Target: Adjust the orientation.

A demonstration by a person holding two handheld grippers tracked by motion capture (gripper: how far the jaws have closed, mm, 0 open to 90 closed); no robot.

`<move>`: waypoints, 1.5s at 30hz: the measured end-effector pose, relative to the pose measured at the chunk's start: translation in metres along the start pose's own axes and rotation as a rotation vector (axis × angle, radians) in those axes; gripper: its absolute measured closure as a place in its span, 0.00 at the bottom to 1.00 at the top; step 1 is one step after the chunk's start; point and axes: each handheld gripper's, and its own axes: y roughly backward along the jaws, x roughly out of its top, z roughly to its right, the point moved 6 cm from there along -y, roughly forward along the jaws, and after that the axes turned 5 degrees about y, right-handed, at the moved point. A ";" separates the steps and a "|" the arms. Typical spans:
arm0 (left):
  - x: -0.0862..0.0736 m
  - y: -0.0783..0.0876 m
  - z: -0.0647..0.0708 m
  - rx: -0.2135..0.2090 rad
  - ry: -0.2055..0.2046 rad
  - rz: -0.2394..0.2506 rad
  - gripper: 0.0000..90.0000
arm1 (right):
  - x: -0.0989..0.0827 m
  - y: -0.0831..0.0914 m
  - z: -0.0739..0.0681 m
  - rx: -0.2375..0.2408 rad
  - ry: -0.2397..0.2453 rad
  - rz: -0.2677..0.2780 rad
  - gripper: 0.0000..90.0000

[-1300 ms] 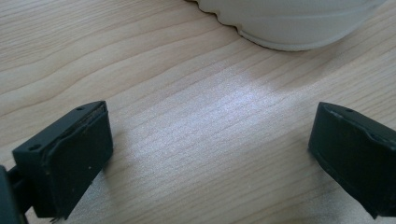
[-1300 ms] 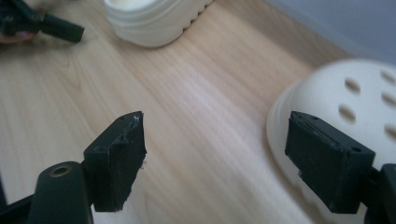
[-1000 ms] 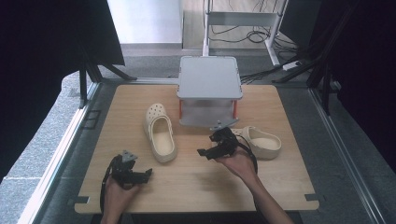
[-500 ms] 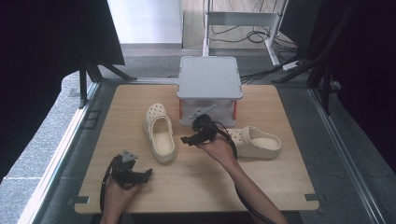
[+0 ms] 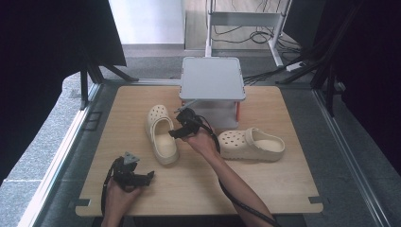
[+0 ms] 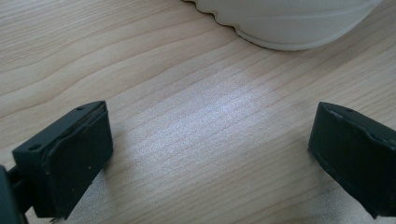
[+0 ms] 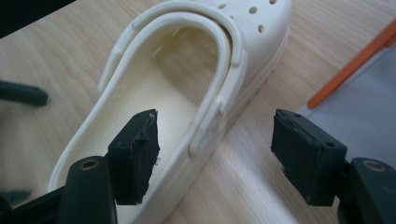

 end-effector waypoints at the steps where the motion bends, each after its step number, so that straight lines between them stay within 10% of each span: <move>1: 0.000 0.000 0.000 -0.001 -0.001 0.000 0.00 | 0.002 -0.004 0.000 -0.002 -0.005 0.000 0.36; 12: 0.000 0.000 0.000 -0.003 -0.007 0.000 0.00 | 0.009 -0.043 0.000 -0.067 -0.057 -0.057 0.63; 21: 0.000 0.000 0.001 -0.006 -0.011 0.001 0.00 | 0.009 -0.039 0.005 -0.098 -0.106 -0.087 0.85; 45: -0.002 0.002 -0.001 -0.010 -0.011 0.002 0.00 | -0.009 0.067 -0.036 0.081 -0.011 -0.039 0.86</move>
